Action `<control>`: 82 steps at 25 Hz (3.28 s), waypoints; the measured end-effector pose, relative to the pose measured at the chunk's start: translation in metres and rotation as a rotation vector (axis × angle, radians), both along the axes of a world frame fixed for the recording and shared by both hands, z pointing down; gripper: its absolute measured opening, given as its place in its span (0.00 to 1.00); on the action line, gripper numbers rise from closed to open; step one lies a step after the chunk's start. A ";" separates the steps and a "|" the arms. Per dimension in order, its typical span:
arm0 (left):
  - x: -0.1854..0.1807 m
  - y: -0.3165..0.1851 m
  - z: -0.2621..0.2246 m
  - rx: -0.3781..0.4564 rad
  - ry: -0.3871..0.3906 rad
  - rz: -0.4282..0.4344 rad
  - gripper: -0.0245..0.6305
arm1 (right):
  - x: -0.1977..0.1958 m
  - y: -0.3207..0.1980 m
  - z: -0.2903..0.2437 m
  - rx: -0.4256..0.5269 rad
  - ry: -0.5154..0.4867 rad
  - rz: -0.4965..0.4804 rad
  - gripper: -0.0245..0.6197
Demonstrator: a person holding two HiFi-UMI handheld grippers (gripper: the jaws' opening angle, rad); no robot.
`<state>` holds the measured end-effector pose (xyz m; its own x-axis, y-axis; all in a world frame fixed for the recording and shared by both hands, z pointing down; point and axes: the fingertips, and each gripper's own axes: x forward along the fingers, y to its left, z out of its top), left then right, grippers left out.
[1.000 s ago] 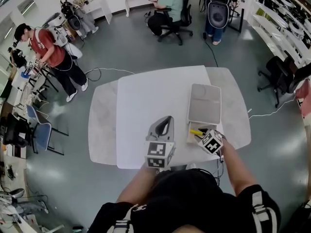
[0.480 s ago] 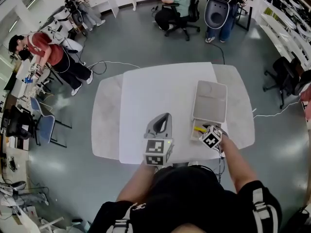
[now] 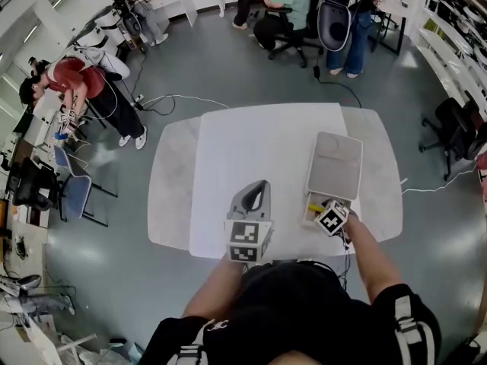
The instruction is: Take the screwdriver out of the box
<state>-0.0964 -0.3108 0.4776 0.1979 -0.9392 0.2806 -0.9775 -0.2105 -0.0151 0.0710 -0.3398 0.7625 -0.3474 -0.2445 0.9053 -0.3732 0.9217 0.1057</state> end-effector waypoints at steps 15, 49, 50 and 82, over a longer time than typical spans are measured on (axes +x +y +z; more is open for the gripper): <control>-0.014 -0.001 0.001 -0.004 -0.007 -0.041 0.06 | 0.014 0.016 0.026 -0.226 0.071 0.077 0.22; 0.028 -0.019 -0.005 0.035 0.019 0.098 0.06 | -0.001 -0.026 -0.215 0.282 -0.598 0.313 0.14; 0.029 -0.020 -0.006 0.036 0.022 0.103 0.06 | 0.004 -0.027 -0.231 0.326 -0.633 0.339 0.14; 0.046 -0.032 -0.010 0.046 0.064 0.167 0.06 | 0.065 -0.021 -0.321 0.692 -0.875 0.637 0.14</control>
